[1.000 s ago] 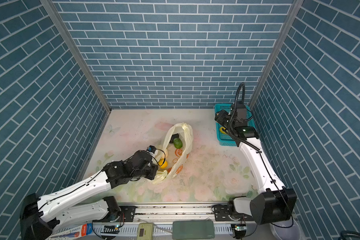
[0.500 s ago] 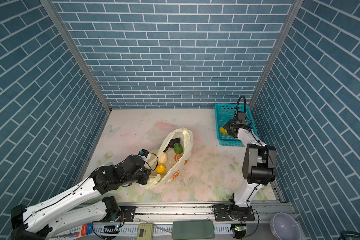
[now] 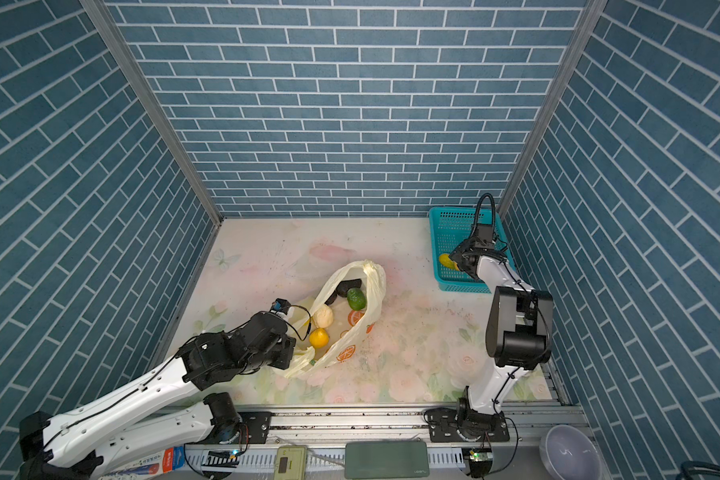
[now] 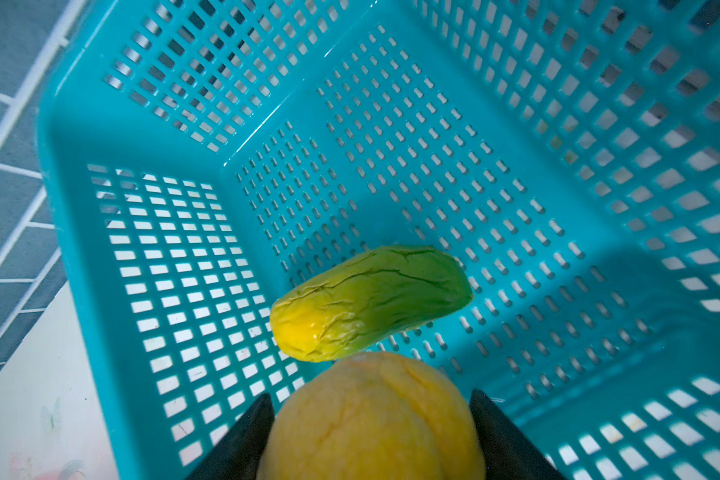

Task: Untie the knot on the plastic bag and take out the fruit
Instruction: 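Open the right gripper to drop the mango into the basket, then move the right gripper back over the bag opening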

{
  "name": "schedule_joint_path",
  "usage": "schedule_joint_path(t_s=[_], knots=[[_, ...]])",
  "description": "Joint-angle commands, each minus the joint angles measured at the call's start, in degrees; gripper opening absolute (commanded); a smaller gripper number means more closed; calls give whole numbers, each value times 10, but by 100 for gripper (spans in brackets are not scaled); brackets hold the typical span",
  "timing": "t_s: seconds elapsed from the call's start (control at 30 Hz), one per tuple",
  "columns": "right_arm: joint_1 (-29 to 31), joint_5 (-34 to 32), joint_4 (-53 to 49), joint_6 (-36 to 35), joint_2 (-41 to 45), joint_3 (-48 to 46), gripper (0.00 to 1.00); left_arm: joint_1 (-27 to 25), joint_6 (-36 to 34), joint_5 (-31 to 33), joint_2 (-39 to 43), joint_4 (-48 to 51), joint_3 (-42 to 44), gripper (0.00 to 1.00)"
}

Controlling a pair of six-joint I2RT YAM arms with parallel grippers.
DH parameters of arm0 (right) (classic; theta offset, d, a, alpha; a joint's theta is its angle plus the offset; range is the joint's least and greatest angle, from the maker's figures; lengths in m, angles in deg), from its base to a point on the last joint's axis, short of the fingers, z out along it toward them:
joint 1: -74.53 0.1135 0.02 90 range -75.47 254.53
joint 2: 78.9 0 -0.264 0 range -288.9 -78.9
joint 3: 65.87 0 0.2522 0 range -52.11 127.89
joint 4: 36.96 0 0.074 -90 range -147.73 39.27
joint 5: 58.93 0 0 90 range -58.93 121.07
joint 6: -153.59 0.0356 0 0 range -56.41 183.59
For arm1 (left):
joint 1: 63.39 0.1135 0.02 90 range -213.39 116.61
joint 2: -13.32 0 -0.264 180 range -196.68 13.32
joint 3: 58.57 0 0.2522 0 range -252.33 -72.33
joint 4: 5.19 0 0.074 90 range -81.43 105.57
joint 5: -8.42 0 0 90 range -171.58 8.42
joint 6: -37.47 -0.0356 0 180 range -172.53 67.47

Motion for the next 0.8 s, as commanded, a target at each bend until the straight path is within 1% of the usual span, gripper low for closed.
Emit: schedule_joint_path(t_s=[0.0, 0.2, 0.3, 0.4, 0.57, 0.6, 0.77], knots=[[2, -14, -33, -24, 41, 25, 75, -4, 3, 20, 3, 2, -5, 0], [3, -19, -53, -27, 86, 12, 77, -4, 3, 21, 0, -10, -4, 0], [10, 3, -64, -31, 109, 15, 77, -3, 3, 27, 1, -10, -6, 0], [35, 29, -97, -48, 138, 37, 76, -3, 4, 40, 5, -9, -8, 0], [115, 49, -178, -63, 187, 97, 76, -3, 11, 58, 6, -16, -9, 0], [132, 68, -189, -63, 195, 110, 75, -3, 12, 61, 7, -17, -9, 0], [216, 113, -257, -56, 211, 190, 75, -3, 15, 70, 0, -26, -14, 0]])
